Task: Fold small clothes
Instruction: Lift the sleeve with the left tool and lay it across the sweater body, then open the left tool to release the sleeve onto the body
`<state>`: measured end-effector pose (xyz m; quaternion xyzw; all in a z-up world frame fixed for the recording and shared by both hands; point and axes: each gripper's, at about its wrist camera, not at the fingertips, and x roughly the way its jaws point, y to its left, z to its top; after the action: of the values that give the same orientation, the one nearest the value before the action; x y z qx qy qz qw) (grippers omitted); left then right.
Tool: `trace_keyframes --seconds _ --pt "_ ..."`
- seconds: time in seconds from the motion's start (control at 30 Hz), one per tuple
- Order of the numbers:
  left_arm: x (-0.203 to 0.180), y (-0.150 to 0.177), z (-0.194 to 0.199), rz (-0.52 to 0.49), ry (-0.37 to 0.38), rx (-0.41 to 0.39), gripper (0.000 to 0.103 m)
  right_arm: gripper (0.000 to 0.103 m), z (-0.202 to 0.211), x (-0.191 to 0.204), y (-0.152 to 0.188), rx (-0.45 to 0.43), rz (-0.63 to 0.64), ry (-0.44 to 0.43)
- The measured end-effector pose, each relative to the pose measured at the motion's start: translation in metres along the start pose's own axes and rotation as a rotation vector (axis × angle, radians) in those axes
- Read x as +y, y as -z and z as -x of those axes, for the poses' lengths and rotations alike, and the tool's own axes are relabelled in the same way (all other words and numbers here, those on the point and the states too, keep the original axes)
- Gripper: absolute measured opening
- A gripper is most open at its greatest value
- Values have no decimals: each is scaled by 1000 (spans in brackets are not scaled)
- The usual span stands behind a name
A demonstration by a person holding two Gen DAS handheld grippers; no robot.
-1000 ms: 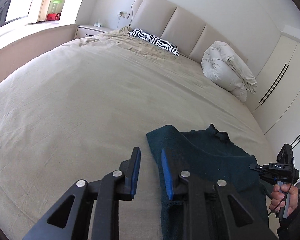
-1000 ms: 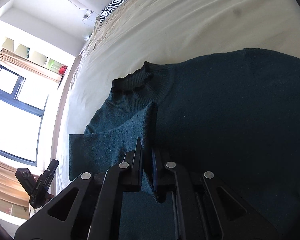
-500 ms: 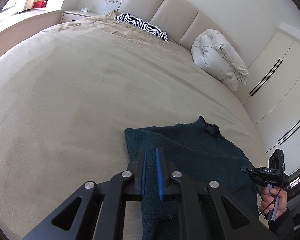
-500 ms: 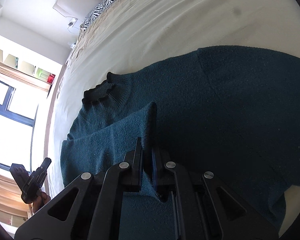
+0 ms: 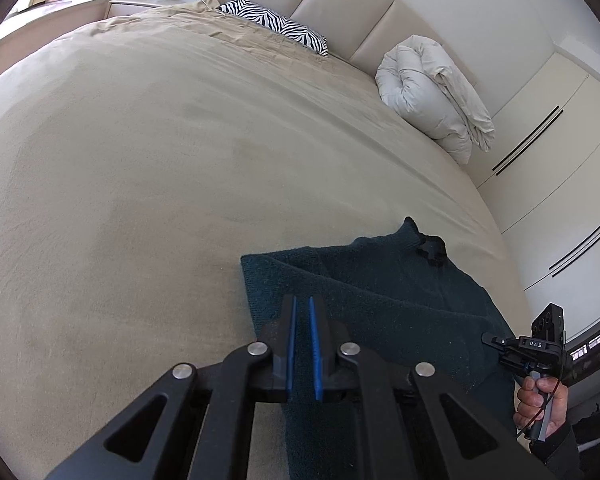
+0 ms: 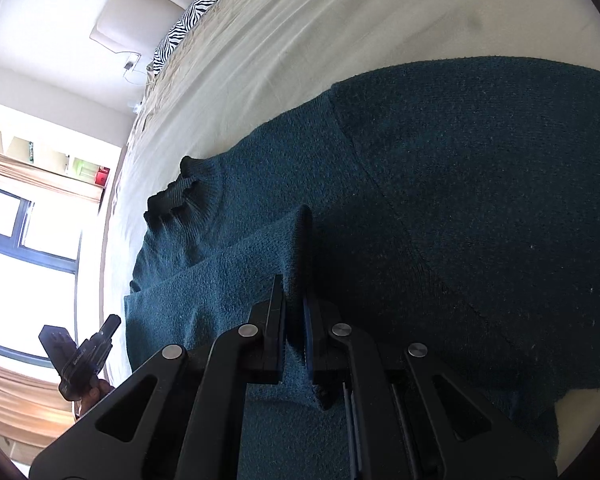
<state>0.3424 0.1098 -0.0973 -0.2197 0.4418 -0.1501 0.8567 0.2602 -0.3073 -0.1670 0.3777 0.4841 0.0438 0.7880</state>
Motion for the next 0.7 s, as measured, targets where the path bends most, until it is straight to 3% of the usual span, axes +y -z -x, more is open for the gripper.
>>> trace_keyframes --seconds 0.17,0.2,0.5,0.6,0.7 --pt "17 -8 -34 50 33 81 8 6 9 -17 -3 8 -34 -48" --pt "22 -8 -41 60 41 92 3 6 9 -20 -3 9 -42 -57" --pt "45 -1 -31 214 307 124 2 6 13 -30 -3 14 -69 -100" --pt "44 5 -38 196 285 158 2 6 13 -32 -2 10 -83 -104" --pt "48 8 -37 221 314 165 2 6 15 -32 -1 10 -89 -104"
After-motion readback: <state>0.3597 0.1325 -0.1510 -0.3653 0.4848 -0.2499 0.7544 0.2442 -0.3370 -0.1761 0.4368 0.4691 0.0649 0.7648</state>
